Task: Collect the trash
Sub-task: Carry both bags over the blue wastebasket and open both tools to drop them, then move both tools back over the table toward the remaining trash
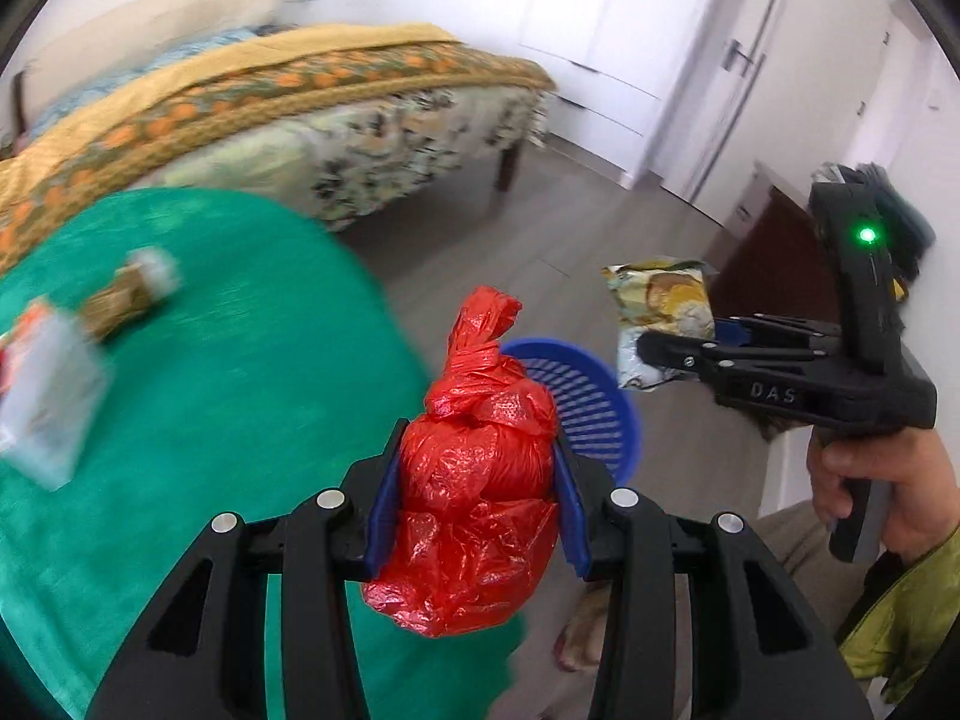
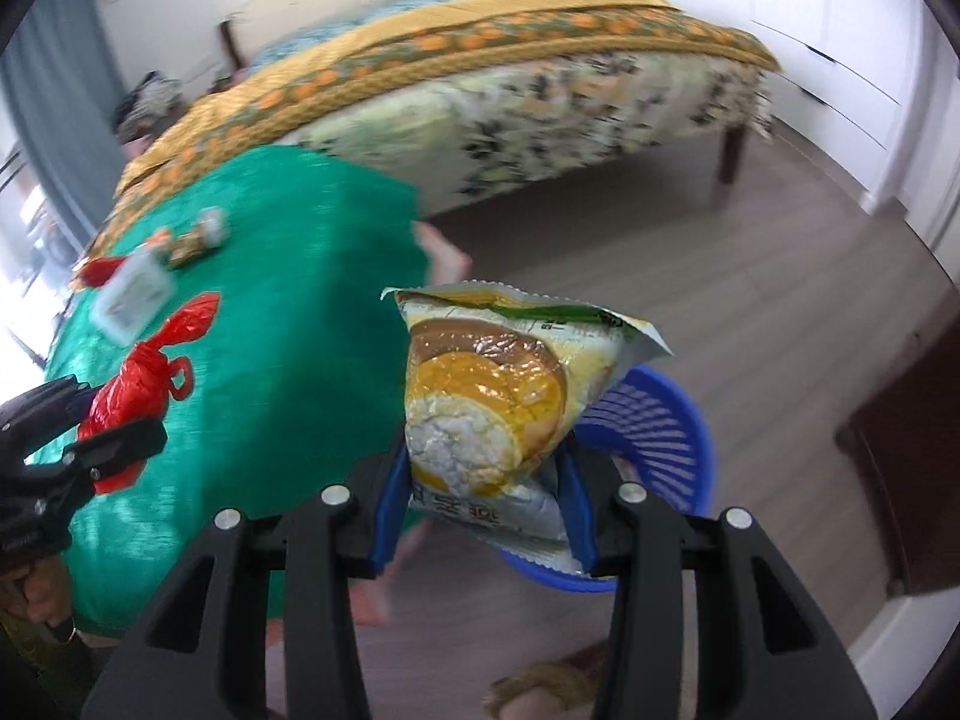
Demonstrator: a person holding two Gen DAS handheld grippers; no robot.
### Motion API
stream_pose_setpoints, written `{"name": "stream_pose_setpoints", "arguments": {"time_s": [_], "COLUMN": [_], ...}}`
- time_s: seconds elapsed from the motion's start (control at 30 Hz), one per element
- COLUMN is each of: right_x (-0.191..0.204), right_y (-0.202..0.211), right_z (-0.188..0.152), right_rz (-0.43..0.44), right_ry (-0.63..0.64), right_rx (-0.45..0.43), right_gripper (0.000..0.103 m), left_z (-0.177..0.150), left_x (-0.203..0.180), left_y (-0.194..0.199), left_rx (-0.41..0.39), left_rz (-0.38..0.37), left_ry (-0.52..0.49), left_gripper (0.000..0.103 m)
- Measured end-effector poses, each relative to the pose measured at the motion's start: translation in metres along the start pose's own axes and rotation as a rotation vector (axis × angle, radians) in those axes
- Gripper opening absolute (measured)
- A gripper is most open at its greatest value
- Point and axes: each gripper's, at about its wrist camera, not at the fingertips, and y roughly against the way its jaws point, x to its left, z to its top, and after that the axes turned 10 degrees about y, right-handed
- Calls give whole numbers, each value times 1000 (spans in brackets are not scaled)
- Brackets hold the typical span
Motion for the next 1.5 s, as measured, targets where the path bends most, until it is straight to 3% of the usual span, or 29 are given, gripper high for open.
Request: {"name": "stream_pose_setpoints", "arguments": {"time_s": [0.2,0.47,0.53,0.57,0.63,0.7,0.87,0.97,1.07,1.17,1.27,1.5], "right_x": [-62,-107,-115,-119,-127,-131,-130,-118,-88,-53,-19,117], "right_y": [-25,-58,-66,-69,-68,-59,-32,-15,-4,-2,-2,-13], "right_z": [-11,-28,-30,-31,-32,-30,-25,-23,-19,-14,-13,-16], "right_rz": [-29,-7,5,11,24,30,-15,-48,-108,-148,-124,49], "right_ry": [-75,-157,-172,-180,-212,-233,-252,-243,-173,-87,-33,161], "right_rx": [53,102,111,110,91,45,-63,-128,-159,-172,-188,-176], "right_gripper": [43,45,49,57,72,81,97,98,98,98,98,98], "left_z": [18,23,24,24,27,29,32,25,11,-7,-25,-66], "left_x": [-38,-63,-63,-62,-59,-56,-55,-51,-39,-13,23,124], "left_y": [-78,-160,-173,-178,-179,-172,-119,-74,-34,-6,16,76], "left_rx": [64,131,132,132,108,84,-51,-190,-262,-240,-173,-155], "left_rz": [-48,-50,-60,-53,-34,-36,-1,33,46,77,130,319], "left_ry": [7,3,-3,0,15,23,1,-16,-28,-2,41,149], "left_gripper": [44,45,58,75,84,93,97,98,98,98,98,98]}}
